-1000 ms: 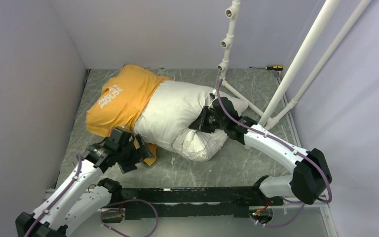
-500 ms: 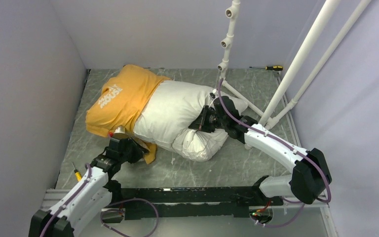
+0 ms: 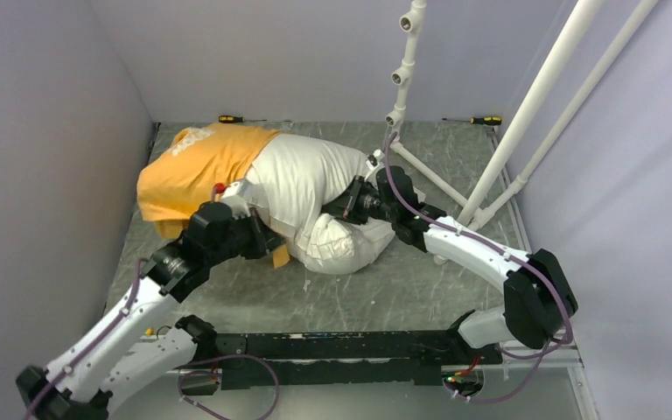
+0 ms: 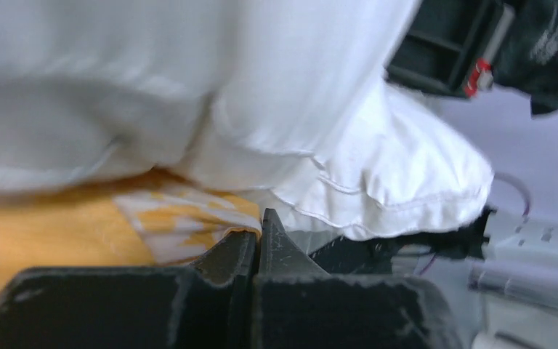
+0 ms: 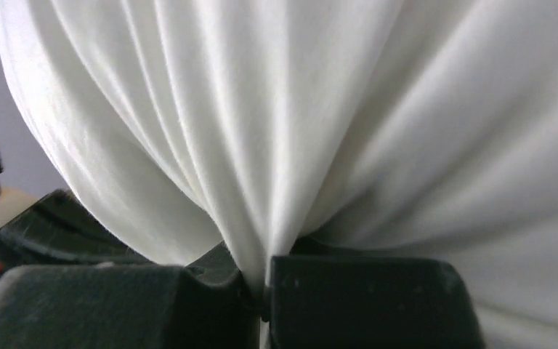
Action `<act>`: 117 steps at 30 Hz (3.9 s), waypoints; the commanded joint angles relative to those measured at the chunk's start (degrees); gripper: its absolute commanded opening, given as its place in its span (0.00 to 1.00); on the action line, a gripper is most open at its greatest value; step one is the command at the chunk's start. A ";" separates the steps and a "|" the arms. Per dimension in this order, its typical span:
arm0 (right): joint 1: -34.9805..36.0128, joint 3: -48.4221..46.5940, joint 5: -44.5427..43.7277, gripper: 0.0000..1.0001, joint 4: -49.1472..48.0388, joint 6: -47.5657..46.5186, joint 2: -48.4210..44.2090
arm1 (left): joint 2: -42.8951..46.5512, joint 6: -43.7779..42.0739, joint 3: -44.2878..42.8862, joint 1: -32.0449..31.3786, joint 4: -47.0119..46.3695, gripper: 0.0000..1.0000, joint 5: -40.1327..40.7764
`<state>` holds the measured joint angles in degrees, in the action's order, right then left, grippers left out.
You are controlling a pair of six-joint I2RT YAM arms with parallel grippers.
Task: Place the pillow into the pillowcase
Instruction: Stuff the pillow into the pillowcase.
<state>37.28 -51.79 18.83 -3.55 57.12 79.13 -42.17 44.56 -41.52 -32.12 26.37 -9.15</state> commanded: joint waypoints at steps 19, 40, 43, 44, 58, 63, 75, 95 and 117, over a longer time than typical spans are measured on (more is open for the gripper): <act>8.87 -5.61 -12.00 0.40 1.68 -5.18 -2.25 | -23.02 -3.35 -27.19 -29.51 6.77 0.00 12.50; -12.22 -14.10 -5.43 1.00 31.59 -20.83 -4.68 | -8.20 2.73 -7.90 -19.74 4.25 0.00 4.59; -12.18 -10.88 6.44 0.98 24.31 -18.91 -2.10 | -7.96 2.16 -8.95 -19.76 2.64 0.00 3.86; -11.92 -8.82 10.74 0.96 20.10 -16.47 -2.00 | -8.30 1.63 -9.64 -19.74 1.77 0.00 3.47; 6.49 10.97 28.64 0.00 -39.78 16.26 7.10 | -31.32 -11.15 -34.29 -31.36 -4.31 0.00 -4.50; 8.00 12.29 33.80 0.00 -55.32 22.25 9.61 | -34.01 -11.39 -37.13 -32.70 -7.22 0.00 -11.49; 9.33 5.44 30.66 0.00 -15.64 -4.71 8.93 | -29.94 -11.04 -43.07 -35.73 14.32 0.60 7.53; 9.39 4.95 26.03 0.00 -8.03 -7.74 8.92 | -23.49 18.43 -53.72 -35.17 69.91 0.71 45.18; 9.39 4.33 25.08 0.00 -5.80 -7.84 4.70 | -20.73 3.62 -44.22 -26.42 51.62 0.00 34.48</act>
<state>41.93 -47.57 38.06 -13.67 50.43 85.54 -65.98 56.90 -84.27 -58.83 87.09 31.51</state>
